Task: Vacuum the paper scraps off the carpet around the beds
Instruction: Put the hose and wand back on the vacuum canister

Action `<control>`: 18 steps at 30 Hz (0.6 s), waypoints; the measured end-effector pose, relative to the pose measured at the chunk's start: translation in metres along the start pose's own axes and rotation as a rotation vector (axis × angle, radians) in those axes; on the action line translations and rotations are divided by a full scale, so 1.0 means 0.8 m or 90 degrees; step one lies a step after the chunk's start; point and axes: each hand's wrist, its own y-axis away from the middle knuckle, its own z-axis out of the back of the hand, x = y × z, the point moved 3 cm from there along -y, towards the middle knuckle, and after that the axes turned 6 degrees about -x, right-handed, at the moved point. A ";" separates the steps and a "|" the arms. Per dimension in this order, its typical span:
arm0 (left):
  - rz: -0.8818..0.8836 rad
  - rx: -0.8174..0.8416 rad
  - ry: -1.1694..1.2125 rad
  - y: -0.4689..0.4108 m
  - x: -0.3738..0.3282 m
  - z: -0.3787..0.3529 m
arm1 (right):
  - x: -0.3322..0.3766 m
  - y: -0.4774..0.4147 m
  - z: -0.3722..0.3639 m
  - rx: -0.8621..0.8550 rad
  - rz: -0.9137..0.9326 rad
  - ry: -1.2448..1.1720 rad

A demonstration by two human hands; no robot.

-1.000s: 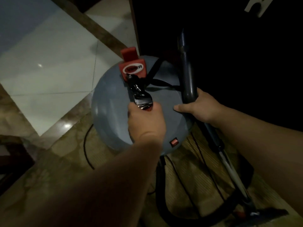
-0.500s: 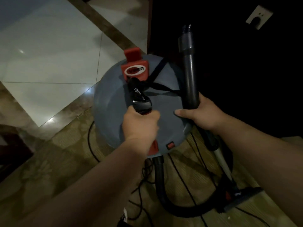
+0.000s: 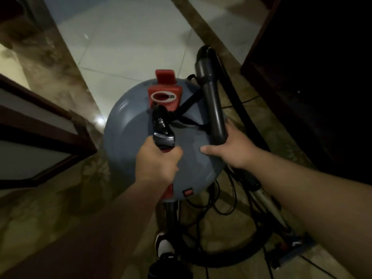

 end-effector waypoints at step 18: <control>-0.167 0.004 -0.084 -0.196 -0.115 -0.011 | 0.110 -0.191 0.053 0.012 -0.043 -0.080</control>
